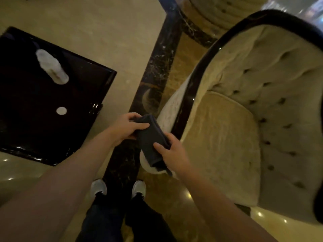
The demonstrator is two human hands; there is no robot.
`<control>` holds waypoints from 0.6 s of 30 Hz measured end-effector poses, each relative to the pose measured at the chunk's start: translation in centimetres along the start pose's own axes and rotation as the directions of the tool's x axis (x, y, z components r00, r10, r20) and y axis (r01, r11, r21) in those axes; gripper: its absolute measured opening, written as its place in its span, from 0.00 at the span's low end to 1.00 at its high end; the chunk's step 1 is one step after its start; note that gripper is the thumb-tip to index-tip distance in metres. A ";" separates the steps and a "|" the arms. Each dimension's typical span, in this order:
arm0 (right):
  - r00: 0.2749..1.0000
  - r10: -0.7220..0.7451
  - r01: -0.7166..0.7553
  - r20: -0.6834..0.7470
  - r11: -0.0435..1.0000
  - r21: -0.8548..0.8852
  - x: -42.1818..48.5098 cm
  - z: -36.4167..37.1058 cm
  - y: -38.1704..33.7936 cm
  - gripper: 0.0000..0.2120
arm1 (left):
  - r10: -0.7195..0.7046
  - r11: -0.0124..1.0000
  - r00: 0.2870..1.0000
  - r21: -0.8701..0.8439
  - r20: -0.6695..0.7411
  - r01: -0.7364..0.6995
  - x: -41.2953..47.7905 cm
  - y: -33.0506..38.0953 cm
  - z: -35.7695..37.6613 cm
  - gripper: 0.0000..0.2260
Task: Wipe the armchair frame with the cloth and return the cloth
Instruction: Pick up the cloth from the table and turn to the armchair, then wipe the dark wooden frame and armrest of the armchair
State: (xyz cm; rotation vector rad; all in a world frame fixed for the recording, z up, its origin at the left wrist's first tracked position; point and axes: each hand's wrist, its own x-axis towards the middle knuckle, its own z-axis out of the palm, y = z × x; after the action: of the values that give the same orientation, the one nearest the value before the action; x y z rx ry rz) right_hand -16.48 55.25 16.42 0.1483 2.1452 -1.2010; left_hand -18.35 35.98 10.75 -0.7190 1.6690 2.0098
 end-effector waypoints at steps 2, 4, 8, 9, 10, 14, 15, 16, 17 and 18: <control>0.998 0.046 -0.045 -0.050 0.999 0.005 -0.3 -3.4 1.7 0.10 | -0.026 0.990 1.000 0.141 -0.017 0.028 1.1 -0.2 2.5 0.07; 0.991 0.094 -0.093 -0.095 0.996 0.015 0.1 -5.4 3.3 0.08 | -0.023 0.959 0.999 0.281 -0.049 0.036 2.0 -1.2 4.4 0.07; 0.990 0.103 -0.107 -0.096 0.994 -0.037 2.4 -5.0 6.9 0.17 | 0.073 0.948 0.992 0.315 -0.101 -0.038 4.5 -4.9 6.5 0.08; 0.991 0.064 -0.076 -0.119 0.992 -0.097 2.8 -4.3 8.0 0.21 | 0.115 0.960 0.981 0.271 -0.159 -0.068 4.8 -5.8 6.5 0.08; 0.986 -0.001 -0.034 -0.164 0.977 -0.209 3.0 -3.6 8.9 0.24 | 0.134 0.976 0.958 0.200 -0.252 -0.084 4.8 -6.7 6.3 0.09; 0.846 -0.507 0.260 -0.164 0.662 -0.703 3.6 -1.9 10.7 0.30 | 0.134 0.988 0.950 0.116 -0.282 -0.105 3.2 -12.3 4.4 0.21; 0.805 -0.592 0.354 -0.039 0.532 -0.769 4.0 -1.6 10.7 0.28 | 0.173 0.971 0.973 0.195 -0.154 -0.142 2.3 -13.9 4.3 0.25; 0.774 -0.624 0.431 0.110 0.392 -0.813 4.4 -1.2 10.7 0.28 | 0.212 0.940 0.977 0.276 -0.024 -0.198 1.3 -14.9 4.5 0.31; 0.751 -0.617 0.487 0.234 0.279 -0.828 5.1 -0.9 10.8 0.28 | 0.263 0.901 0.961 0.335 0.086 -0.277 0.7 -15.5 4.9 0.38; 0.742 -0.601 0.513 0.296 0.226 -0.828 5.6 -0.5 10.9 0.28 | 0.311 0.865 0.940 0.368 0.141 -0.341 0.7 -16.2 5.5 0.44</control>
State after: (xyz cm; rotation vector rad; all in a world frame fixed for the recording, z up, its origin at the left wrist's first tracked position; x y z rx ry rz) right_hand -16.70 60.68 5.41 -1.1839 2.7095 -0.1681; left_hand -9.47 44.41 -1.21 -0.2233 2.1702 1.7911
